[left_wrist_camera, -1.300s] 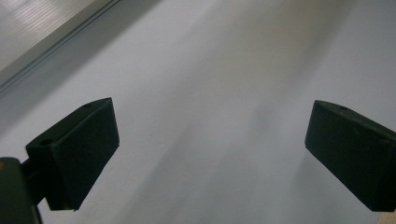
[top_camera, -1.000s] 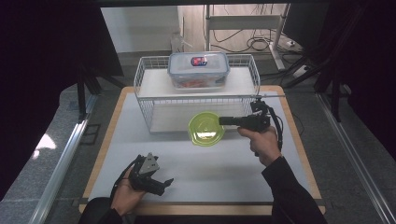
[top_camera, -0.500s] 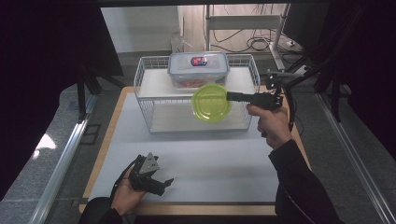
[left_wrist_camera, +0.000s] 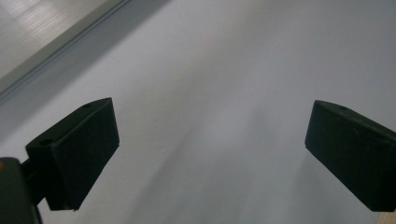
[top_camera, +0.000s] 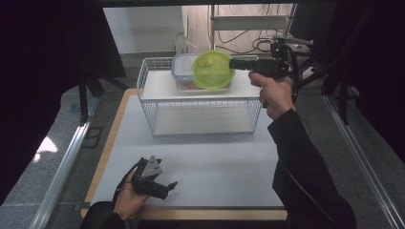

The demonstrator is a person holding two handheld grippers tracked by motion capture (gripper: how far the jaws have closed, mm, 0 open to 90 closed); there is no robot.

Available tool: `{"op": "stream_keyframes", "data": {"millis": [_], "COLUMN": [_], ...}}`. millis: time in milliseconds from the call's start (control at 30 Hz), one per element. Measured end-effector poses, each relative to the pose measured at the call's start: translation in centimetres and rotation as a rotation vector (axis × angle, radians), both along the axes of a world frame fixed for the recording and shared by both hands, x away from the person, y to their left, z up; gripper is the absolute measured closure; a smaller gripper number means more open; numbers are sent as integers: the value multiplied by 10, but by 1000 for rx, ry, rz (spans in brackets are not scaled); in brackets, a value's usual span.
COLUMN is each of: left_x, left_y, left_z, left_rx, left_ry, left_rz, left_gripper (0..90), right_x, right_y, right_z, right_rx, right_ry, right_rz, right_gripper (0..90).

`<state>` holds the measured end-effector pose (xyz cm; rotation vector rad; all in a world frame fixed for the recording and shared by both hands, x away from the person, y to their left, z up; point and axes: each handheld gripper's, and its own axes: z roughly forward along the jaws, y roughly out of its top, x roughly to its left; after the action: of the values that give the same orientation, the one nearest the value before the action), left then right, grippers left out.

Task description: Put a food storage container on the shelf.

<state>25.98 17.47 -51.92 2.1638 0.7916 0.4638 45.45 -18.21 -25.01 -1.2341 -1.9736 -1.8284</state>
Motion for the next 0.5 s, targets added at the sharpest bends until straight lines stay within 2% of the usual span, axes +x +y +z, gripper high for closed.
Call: {"op": "stream_keyframes", "data": {"millis": [200, 433, 500], "left_x": [0, -1, -1], "left_y": [4, 4, 4], "left_z": [3, 3, 3], "left_rx": [-37, -40, -40], "left_ry": [-7, -7, -6], "left_rz": [9, 1, -1], "left_gripper": [27, 27, 27], "right_x": [27, 55, 61], "right_y": [11, 28, 33], "right_z": [4, -1, -2], "right_rx": [18, 40, 33], "right_ry": [35, 92, 102], "right_rz": [-48, -85, -93], "right_gripper": [842, 842, 841]}}
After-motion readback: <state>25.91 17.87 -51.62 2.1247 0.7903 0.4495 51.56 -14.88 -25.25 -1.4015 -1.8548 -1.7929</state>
